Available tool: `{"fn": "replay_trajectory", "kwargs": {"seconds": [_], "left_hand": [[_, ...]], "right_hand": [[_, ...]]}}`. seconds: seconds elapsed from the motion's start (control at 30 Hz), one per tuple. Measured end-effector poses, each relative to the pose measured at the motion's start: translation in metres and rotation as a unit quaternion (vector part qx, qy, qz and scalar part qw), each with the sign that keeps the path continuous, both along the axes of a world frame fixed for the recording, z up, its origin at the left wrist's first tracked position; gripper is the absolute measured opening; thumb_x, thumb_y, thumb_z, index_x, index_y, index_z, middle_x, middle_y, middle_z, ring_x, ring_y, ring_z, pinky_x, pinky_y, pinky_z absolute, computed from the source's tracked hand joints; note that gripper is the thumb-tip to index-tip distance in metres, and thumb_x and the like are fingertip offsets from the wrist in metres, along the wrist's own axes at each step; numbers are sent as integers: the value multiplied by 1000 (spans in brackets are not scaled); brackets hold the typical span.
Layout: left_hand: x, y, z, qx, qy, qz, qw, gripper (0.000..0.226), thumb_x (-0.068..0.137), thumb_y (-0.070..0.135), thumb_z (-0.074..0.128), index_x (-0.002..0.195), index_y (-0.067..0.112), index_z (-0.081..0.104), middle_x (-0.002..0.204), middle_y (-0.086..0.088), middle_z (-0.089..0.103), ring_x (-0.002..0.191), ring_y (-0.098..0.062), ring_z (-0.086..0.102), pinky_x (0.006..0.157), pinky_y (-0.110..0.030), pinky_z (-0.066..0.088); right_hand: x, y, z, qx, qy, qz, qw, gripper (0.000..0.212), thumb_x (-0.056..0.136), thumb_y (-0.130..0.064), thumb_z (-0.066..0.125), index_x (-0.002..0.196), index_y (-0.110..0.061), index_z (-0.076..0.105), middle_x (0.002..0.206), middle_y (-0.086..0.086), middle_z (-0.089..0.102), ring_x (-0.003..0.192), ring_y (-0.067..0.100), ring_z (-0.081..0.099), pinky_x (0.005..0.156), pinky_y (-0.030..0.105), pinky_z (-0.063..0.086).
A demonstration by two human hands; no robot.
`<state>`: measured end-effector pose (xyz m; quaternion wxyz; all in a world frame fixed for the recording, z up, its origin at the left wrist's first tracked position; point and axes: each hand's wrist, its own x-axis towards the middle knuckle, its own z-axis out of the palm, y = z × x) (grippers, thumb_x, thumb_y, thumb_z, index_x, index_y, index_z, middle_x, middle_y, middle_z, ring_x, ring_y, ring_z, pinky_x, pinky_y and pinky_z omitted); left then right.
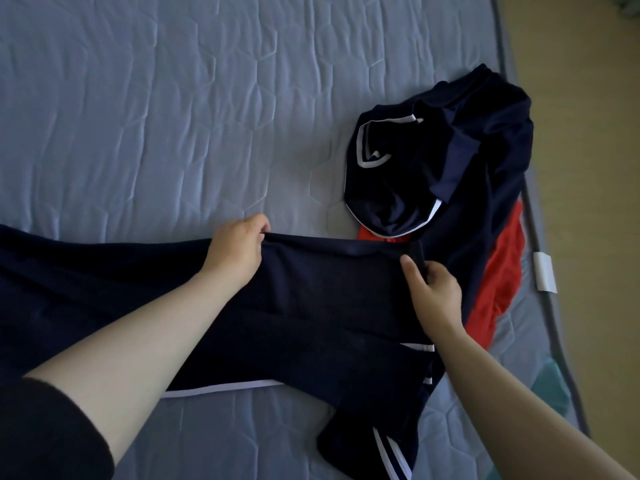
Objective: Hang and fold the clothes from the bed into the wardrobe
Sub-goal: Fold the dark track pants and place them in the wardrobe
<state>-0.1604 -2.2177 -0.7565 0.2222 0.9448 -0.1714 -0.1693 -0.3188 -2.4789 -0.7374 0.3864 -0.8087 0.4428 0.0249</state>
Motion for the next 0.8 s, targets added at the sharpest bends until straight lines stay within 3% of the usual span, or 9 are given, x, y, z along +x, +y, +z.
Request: {"fn": "replay_trajectory", "kwargs": {"seconds": [0.1,0.23,0.37,0.5,0.63,0.8], "left_hand": [[-1,-3,-6,9,16,7,1000,15,95,5,45,97,9,58,84,-6,62,76,-24,56,65,-33,44],[2,-9,-7,20,34,17,999,15,95,5,44,99,10,57,87,-7,63,79,-25,57,70,-39,50],[0,-17,-5,33,14,12,999,13,93,7,51,104,7,58,100,-12,61,93,-29,55,80,-43,47],[-18,-18,5,30,-11,16,999,26,89,11,61,114,6,57,117,-11,53,111,-31,46,93,-41,43],[-45,-7,28,5,-18,-27,999,28,85,9,66,113,5,60,119,-9,55,113,-30,46,96,-39,42],[-94,28,42,25,31,-105,994,25,84,9,68,108,7,64,111,-5,60,105,-27,52,92,-38,45]], "right_hand": [[-11,0,0,-50,14,42,998,39,97,-37,51,68,-12,42,56,0,50,55,22,49,53,32,33],[-13,-3,4,-111,5,56,992,36,99,-35,47,71,-13,39,54,0,49,51,22,48,51,32,36],[-13,-7,-3,-136,108,56,983,25,97,-39,50,90,-14,54,78,3,63,77,31,61,64,35,45],[-19,5,3,-172,9,22,985,24,92,-33,60,109,-17,54,102,-3,56,87,16,55,68,31,44],[-38,20,25,-129,-73,143,979,6,88,-16,65,92,-16,61,88,-7,56,76,11,54,67,30,49],[-90,54,46,-117,-65,332,934,8,78,-8,72,78,-15,68,79,-3,62,73,18,60,70,40,51]]}}
